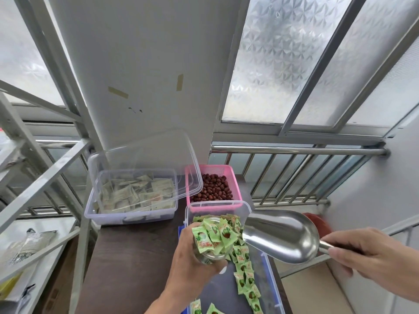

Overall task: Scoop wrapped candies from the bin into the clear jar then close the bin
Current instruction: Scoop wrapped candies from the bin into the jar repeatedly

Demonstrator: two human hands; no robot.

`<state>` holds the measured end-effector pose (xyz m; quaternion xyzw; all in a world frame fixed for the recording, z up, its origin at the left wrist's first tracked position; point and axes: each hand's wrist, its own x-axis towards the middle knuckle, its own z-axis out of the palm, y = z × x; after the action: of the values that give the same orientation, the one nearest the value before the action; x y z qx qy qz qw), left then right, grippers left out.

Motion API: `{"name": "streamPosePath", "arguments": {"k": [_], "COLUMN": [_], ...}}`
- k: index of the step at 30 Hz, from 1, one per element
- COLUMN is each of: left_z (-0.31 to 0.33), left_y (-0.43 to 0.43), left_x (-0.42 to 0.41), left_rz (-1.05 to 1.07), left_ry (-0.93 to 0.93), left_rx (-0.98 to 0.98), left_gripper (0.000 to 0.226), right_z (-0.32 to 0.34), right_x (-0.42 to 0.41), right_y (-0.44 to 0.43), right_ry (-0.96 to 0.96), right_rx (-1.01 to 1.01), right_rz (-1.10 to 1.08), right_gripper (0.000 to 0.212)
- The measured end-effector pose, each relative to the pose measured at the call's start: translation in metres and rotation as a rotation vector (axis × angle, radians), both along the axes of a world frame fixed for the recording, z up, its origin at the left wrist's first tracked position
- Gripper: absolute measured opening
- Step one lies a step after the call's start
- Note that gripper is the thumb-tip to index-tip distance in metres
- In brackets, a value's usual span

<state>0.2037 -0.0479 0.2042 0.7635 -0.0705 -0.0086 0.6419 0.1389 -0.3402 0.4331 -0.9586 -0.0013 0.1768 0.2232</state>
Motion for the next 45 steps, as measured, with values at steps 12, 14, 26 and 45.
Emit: {"name": "streamPosePath", "arguments": {"k": [12,14,26,45], "left_z": [-0.001,-0.005,-0.010,-0.002], "left_y": [-0.005,-0.004,0.003,0.045], "left_x": [-0.003,-0.005,-0.002,-0.005], "left_rz": [0.004,0.009,0.017,0.157], "left_ry": [-0.047,-0.038,-0.082,0.009], "left_rx": [-0.015,-0.010,0.061,0.001], "left_gripper": [0.086,0.087,0.093,0.090], "right_z": [-0.026,-0.025,-0.020,-0.098], "right_x": [0.015,0.016,0.014,0.017], "right_y": [0.058,0.059,0.079,0.025], "right_ry": [-0.036,-0.028,-0.136,0.003], "right_rx": [-0.088,-0.111,-0.051,0.663], "right_rz": [0.097,0.110,0.180,-0.485], "right_gripper": [0.031,0.031,0.026,0.018]}}
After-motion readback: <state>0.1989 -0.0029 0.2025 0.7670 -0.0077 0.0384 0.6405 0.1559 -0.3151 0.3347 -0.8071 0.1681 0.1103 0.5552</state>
